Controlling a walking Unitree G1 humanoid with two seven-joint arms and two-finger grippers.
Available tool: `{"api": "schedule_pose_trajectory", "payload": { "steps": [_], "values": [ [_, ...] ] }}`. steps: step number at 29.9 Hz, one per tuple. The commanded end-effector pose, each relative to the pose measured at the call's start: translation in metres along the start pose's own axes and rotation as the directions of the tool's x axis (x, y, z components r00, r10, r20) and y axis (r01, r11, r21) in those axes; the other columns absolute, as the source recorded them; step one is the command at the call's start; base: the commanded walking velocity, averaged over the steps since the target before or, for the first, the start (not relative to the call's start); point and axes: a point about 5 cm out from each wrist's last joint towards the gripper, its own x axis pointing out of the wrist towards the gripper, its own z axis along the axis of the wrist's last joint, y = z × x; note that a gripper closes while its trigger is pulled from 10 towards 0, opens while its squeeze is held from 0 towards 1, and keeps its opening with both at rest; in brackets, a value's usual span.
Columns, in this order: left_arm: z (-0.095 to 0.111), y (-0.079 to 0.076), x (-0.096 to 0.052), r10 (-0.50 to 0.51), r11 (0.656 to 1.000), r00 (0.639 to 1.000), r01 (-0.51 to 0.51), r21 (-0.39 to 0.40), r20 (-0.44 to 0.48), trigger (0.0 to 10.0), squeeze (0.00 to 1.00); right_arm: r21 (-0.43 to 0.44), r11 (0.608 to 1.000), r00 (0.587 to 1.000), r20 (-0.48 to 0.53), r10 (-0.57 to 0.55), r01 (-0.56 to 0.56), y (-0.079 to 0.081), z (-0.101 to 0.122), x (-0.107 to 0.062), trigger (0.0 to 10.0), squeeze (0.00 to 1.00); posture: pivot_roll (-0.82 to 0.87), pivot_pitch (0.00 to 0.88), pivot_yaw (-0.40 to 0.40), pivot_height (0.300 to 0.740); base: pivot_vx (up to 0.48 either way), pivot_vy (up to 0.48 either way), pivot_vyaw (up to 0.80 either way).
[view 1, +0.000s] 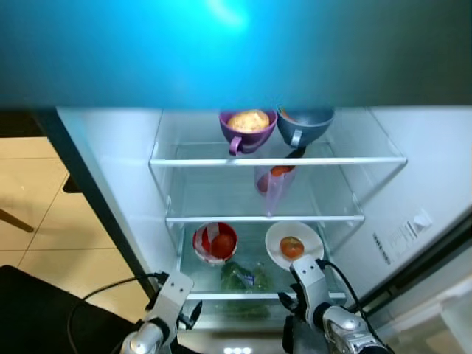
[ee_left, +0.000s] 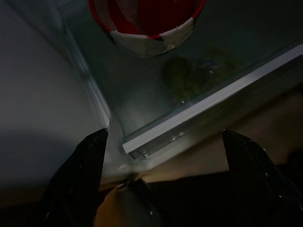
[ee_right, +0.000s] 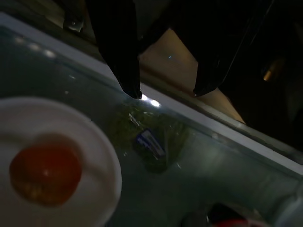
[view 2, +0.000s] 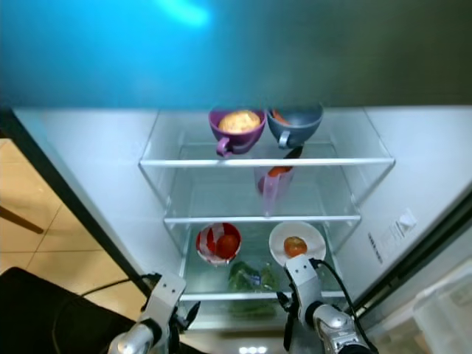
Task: Restocking fridge
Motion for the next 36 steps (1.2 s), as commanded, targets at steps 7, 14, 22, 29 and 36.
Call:
{"api": "schedule_pose_trajectory", "payload": {
  "steps": [7, 14, 22, 29, 36],
  "values": [
    [0.009, 0.017, 0.001, 0.052, 0.998, 0.998, -0.053, 0.026, 0.029, 10.0, 0.00, 0.020, 1.000, 1.000, 0.000, 0.002, -0.002, 0.001, -0.002, -0.001, 10.0, 0.00, 0.12, 0.049, 0.002, 0.656, 0.000, 0.000, 0.00],
    [0.009, 0.017, 0.002, 0.052, 0.998, 0.998, -0.053, 0.027, 0.026, 10.0, 0.00, 0.022, 1.000, 1.000, 0.008, 0.008, -0.008, 0.000, -0.001, 0.000, 10.0, 0.00, 0.11, 0.045, 0.001, 0.681, 0.000, 0.000, 0.00],
    [0.007, 0.017, 0.001, 0.054, 0.998, 0.998, -0.054, 0.028, 0.016, 10.0, 0.00, 0.027, 1.000, 1.000, 0.014, 0.012, -0.013, 0.000, -0.001, -0.001, 10.0, 0.00, 0.11, 0.043, 0.002, 0.706, 0.000, 0.000, 0.00],
    [0.000, 0.017, -0.003, 0.059, 0.998, 0.998, -0.059, 0.024, -0.011, 10.0, 0.00, 0.030, 0.999, 1.000, 0.006, 0.018, -0.018, 0.001, -0.005, -0.003, 10.0, 0.00, 0.11, 0.042, 0.002, 0.740, 0.000, 0.000, 0.00],
    [-0.012, 0.016, -0.008, 0.066, 0.998, 0.996, -0.065, 0.009, -0.062, 10.0, 0.00, 0.022, 0.999, 1.000, -0.018, 0.025, -0.024, 0.003, -0.011, -0.004, 10.0, 0.00, 0.11, 0.043, 0.001, 0.740, 0.000, 0.000, 0.00]
  ]
}}
